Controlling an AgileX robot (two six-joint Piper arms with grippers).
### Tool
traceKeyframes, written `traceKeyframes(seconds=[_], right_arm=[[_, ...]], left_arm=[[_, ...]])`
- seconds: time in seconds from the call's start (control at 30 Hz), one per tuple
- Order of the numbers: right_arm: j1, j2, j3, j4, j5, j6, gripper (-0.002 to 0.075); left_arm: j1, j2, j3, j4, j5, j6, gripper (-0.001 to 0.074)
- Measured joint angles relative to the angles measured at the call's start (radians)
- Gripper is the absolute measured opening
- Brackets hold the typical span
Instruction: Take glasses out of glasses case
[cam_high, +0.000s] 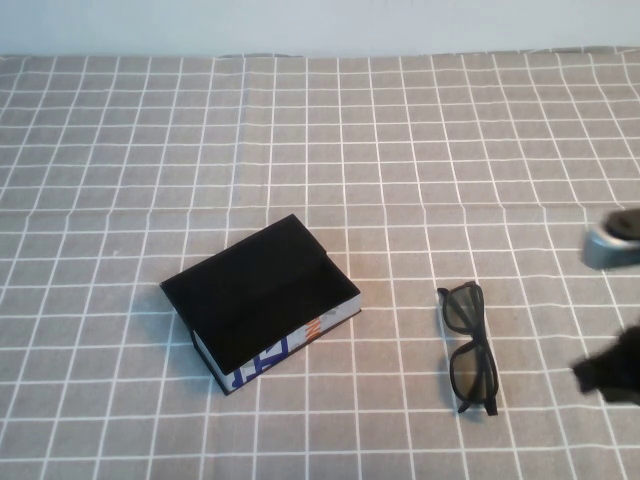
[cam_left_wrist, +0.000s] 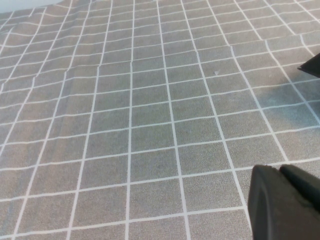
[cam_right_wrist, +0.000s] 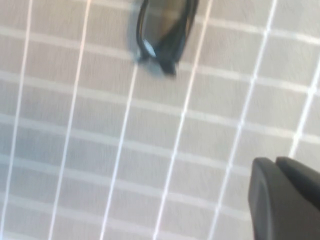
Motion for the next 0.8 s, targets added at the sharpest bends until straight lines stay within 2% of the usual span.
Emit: traceKeyframes(seconds=[0.17, 0.33, 0.57, 0.7, 0.8], right_arm=[[0.0, -0.162, 0.014, 0.006, 0.1, -0.006, -0.0016], [0.0, -0.236, 0.021, 0.0, 0.058, -0.006, -0.0016], [-0.008, -0.261, 0.133, -0.083, -0.151, -0.009, -0.0016], [-0.063, -0.355, 0.223, -0.085, -0.238, -0.009, -0.0016], [-0.135, -0.47, 0.337, -0.098, -0.405, -0.009, -0.0017]], left_arm=[[0.0, 0.0, 0.0, 0.0, 0.0, 0.0, -0.0005], [0.0, 0.0, 0.0, 0.0, 0.0, 0.0, -0.0004], [0.0, 0.0, 0.0, 0.0, 0.0, 0.0, -0.0004], [0.0, 0.0, 0.0, 0.0, 0.0, 0.0, -0.0004], [0.0, 0.0, 0.0, 0.0, 0.0, 0.0, -0.0004]])
